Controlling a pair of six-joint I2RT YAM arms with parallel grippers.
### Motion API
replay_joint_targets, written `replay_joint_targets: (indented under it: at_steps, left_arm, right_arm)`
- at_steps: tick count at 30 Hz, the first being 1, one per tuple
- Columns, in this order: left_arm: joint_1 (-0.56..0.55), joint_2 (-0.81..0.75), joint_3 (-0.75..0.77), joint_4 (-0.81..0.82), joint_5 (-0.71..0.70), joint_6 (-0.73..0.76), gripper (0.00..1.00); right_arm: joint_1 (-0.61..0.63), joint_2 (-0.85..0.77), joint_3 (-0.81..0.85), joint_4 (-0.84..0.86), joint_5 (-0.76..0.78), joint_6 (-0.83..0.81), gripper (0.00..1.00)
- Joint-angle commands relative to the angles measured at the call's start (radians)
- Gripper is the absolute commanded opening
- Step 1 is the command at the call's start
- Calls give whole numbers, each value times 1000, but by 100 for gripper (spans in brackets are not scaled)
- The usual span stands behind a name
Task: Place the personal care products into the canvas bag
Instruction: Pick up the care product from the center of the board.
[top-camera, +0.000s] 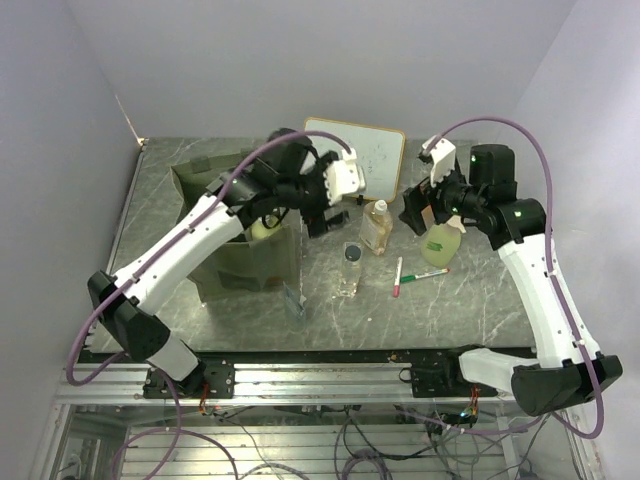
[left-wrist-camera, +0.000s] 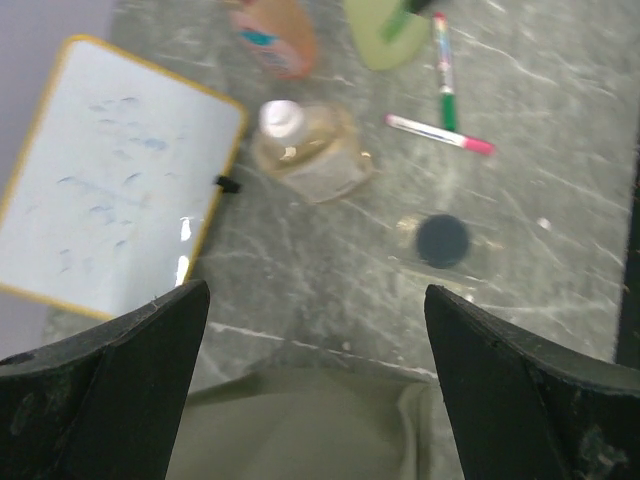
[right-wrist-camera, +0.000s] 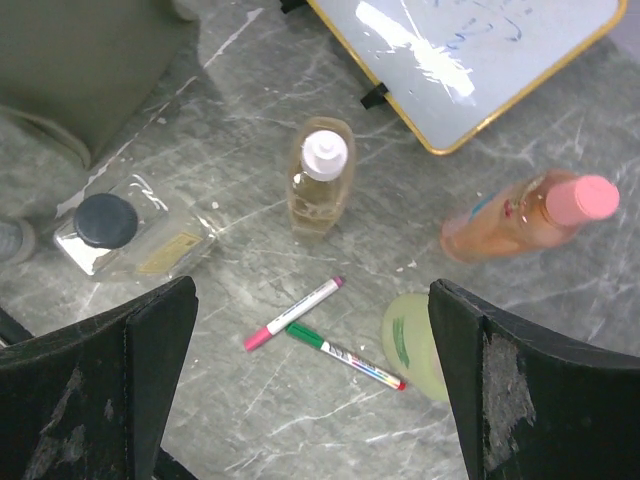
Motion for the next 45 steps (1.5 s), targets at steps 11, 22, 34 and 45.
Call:
replay_joint_targets:
  at_steps: [11, 22, 34, 45]
  left_arm:
    - [-93, 123, -92, -149, 111, 139, 99]
    - [-98, 224, -90, -122, 128, 164, 99]
    - [-133, 270, -98, -81, 171, 149, 99]
    - [-155, 325, -101, 3, 127, 105, 99]
  right_arm:
    - [-214, 58, 36, 46, -131, 106, 100]
    - [-271, 27, -30, 82, -177, 150, 100]
    - [-314, 18, -50, 89, -212, 162, 100]
    - [-323, -8, -72, 86, -216, 161, 100]
